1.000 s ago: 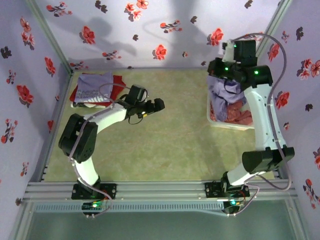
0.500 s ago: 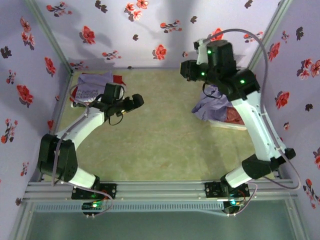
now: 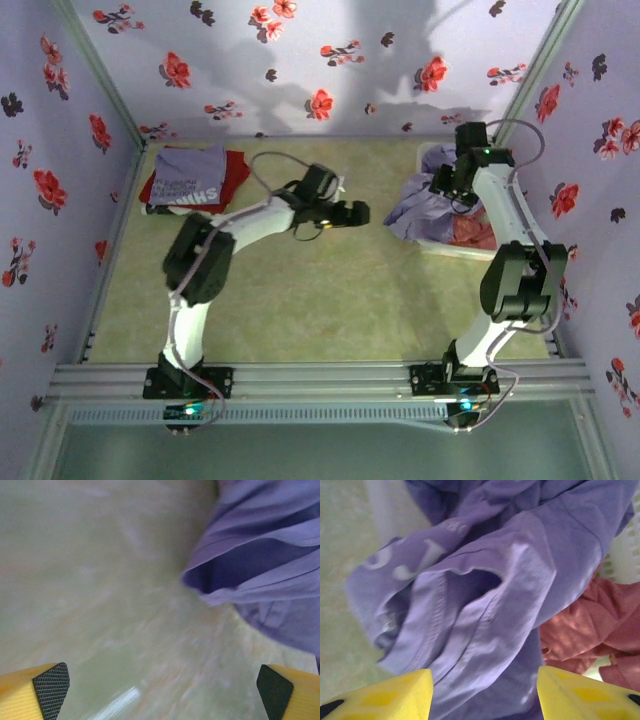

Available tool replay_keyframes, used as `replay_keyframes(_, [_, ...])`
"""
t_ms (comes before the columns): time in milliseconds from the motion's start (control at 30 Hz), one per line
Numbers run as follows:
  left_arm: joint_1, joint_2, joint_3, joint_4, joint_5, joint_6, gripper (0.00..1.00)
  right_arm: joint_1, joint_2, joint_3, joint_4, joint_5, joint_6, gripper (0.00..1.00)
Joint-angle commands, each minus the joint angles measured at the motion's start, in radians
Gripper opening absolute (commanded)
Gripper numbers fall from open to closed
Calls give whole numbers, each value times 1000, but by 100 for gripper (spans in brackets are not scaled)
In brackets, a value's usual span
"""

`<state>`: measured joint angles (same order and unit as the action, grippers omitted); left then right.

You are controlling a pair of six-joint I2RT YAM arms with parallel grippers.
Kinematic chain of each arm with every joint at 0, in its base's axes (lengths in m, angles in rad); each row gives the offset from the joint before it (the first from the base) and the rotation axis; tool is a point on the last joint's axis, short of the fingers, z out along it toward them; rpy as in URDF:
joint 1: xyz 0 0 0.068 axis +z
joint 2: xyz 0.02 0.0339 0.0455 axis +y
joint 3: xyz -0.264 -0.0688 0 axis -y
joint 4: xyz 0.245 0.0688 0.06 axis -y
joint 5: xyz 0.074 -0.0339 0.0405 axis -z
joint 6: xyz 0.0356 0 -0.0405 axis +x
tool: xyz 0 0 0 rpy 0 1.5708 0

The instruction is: Fold and stack the t-shirts

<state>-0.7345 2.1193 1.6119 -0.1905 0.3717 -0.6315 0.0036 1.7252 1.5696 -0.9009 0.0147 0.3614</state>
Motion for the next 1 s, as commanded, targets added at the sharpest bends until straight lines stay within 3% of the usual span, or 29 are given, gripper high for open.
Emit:
replay_keyframes(0, [-19, 140, 146, 8, 72, 16, 99, -34, 53, 33, 22, -4, -49, 59])
replay_keyframes(133, [-23, 274, 278, 43, 164, -49, 96, -63, 119, 58, 34, -14, -75, 59])
replay_keyframes(333, [-23, 374, 359, 76, 170, -117, 87, -96, 171, 76, 66, -42, -84, 58])
replay_keyframes(567, [-22, 453, 364, 308, 237, -328, 60, -127, 226, 93, 109, -123, -98, 51])
replay_keyframes(700, [-26, 468, 365, 385, 253, -389, 42, -157, 240, 94, 144, -244, -70, 25])
replay_keyframes(833, [-26, 469, 367, 411, 253, -411, 21, -162, 210, 94, 151, -266, -60, 3])
replay_keyframes(933, [-26, 454, 367, 416, 253, -419, 0, -162, 155, 91, 158, -281, -49, 0])
replay_keyframes(967, [-26, 445, 367, 416, 253, -421, 0, -162, 133, 88, 162, -282, -45, 0])
